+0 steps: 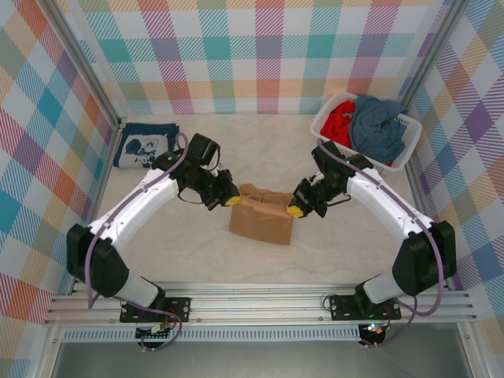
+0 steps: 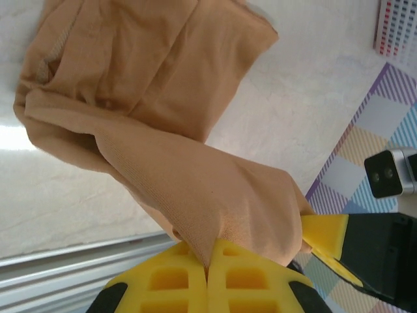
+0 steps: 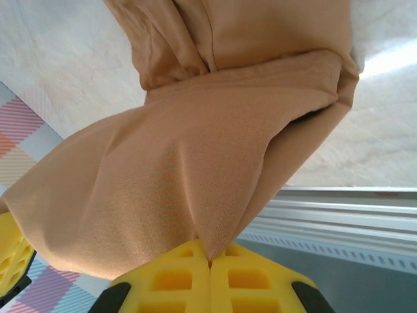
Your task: Fold and stack the t-shirts
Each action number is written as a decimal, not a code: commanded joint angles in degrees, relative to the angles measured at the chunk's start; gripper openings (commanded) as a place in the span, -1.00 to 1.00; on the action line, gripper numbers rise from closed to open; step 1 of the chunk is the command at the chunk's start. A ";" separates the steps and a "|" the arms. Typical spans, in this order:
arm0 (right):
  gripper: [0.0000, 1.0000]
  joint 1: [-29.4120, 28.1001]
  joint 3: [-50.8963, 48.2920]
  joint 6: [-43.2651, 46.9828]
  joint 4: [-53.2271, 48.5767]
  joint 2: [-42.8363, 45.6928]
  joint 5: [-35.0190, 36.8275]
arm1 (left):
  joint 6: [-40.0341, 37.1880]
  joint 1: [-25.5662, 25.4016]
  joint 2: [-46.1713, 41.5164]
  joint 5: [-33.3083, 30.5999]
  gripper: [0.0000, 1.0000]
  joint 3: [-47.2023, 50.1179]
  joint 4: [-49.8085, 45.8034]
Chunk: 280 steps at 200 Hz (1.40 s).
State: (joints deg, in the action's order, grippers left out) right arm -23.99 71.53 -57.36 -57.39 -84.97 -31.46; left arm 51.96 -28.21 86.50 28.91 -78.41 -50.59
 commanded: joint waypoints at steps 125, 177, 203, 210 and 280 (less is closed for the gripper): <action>-0.82 9.61 12.29 3.40 7.40 -26.38 4.08 | -4.38 5.18 33.99 -1.81 -0.59 -23.24 8.53; -0.01 10.36 16.57 8.55 7.23 -23.72 13.26 | -6.69 5.37 30.81 -8.23 -0.05 -24.12 6.05; -0.08 10.17 16.20 9.18 5.13 -21.10 15.93 | -7.32 5.27 24.56 -10.44 -0.05 -17.79 6.62; -0.11 9.83 14.57 8.58 6.01 -19.72 16.51 | -7.14 5.27 23.05 -10.32 -0.08 -15.73 7.12; -0.55 4.47 11.48 6.08 18.82 -25.16 13.02 | 3.86 -1.55 26.20 -4.74 -0.31 -9.74 20.75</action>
State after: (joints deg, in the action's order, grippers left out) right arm -19.00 82.24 -50.54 -43.05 -104.99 -16.73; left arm 52.14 -26.68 108.84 22.74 -87.44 -34.33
